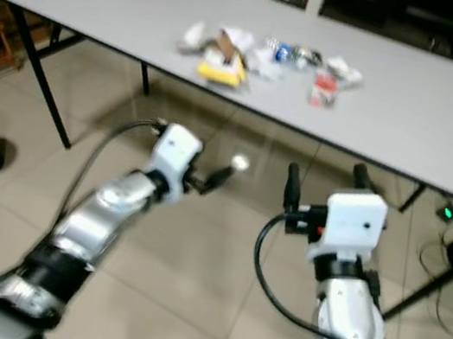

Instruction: Picking trash to rubbish bin

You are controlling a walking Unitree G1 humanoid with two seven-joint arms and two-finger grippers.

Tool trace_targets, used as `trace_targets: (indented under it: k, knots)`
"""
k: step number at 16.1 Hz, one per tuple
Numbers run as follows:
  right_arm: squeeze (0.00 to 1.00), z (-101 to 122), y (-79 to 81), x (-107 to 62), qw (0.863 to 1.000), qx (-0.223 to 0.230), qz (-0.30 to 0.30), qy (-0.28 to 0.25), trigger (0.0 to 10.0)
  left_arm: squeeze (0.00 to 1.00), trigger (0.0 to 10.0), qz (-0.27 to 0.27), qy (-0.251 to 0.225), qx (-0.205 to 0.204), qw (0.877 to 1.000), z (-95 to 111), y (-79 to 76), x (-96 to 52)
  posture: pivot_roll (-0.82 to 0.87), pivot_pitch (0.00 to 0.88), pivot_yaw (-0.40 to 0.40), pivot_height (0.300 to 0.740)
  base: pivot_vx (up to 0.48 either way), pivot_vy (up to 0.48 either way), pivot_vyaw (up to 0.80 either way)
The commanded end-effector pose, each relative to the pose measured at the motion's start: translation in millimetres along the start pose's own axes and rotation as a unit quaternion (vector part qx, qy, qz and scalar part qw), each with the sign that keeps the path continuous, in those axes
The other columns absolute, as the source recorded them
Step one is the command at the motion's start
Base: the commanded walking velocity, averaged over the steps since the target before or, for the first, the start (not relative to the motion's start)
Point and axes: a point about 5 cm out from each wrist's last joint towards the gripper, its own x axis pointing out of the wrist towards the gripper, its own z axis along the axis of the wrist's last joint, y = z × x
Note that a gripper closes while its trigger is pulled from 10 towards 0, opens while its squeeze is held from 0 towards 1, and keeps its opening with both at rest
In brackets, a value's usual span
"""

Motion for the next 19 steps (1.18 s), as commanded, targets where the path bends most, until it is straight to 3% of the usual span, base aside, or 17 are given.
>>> trace_targets:
  k: [1, 3, 4, 6, 7, 9, 10, 12, 16, 19]
  knots:
    - [0.00, 4, -7.1, -2.0, 0.999, -0.008, -0.029, -0.009, 10.0, 0.00, 10.0, -0.005, 0.009, 0.002, 1.000, -3, -3.6, -0.5, 0.13, 0.066, 0.034, 0.740, 0.000, 0.000, 0.00]
    - [0.00, 3, -15.4, -4.5, 0.998, -0.019, -0.064, -0.006, 10.0, 0.00, 10.0, 0.026, 0.030, -0.005, 0.999, -14, 3.9, -10.8, 0.15, 0.067, 0.009, 0.740, 0.000, 0.000, 0.00]
    - [0.00, -5, -23.7, -7.2, 0.995, -0.017, -0.095, 0.010, 10.0, 0.00, 10.0, 0.071, 0.018, 0.007, 0.997, -17, 18.1, -25.5, 0.19, 0.058, -0.048, 0.740, 0.000, 0.000, 0.00]
    - [0.00, -13, -34.3, -8.8, 0.990, 0.000, -0.136, 0.028, 10.0, 0.00, 10.0, 0.157, 0.016, 0.029, 0.987, -19, 43.7, -49.7, 0.21, 0.067, -0.066, 0.740, 0.000, 0.000, 0.00]
    - [0.00, -16, -35.7, -7.0, 0.990, 0.006, -0.139, 0.033, 10.0, 0.00, 10.0, 0.194, 0.025, 0.066, 0.979, -21, 52.4, -64.4, 0.22, 0.069, -0.077, 0.740, 0.000, 0.000, 0.00]
    - [0.00, -17, -35.1, -5.1, 0.991, 0.005, -0.132, 0.034, 10.0, 0.00, 10.0, 0.201, 0.031, 0.085, 0.975, -23, 52.7, -69.6, 0.23, 0.075, -0.084, 0.740, 0.000, 0.000, 0.00]
    - [0.00, -17, -33.8, -0.2, 0.993, 0.004, -0.117, 0.031, 10.0, 0.00, 10.0, 0.234, 0.040, 0.136, 0.962, -27, 53.7, -75.3, 0.24, 0.085, -0.101, 0.740, 0.000, 0.000, 0.00]
    - [0.00, -14, -33.7, 5.0, 0.993, 0.007, -0.112, 0.025, 10.0, 0.00, 10.0, 0.257, 0.013, 0.147, 0.955, -25, 50.1, -72.0, 0.22, 0.084, -0.100, 0.740, 0.000, 0.000, 0.00]
    - [0.00, -14, -42.0, 4.9, 0.989, 0.017, -0.144, 0.016, 10.0, 0.00, 10.0, 0.299, -0.066, 0.142, 0.941, 3, 49.7, -54.6, 0.22, 0.072, -0.075, 0.740, 0.000, 0.000, 0.00]
    - [0.00, -13, -38.1, 6.8, 0.990, 0.020, -0.138, 0.013, 10.0, 0.00, 10.0, 0.282, -0.072, 0.126, 0.948, -1, 42.5, -46.0, 0.21, 0.068, -0.071, 0.740, 0.000, 0.000, 0.00]
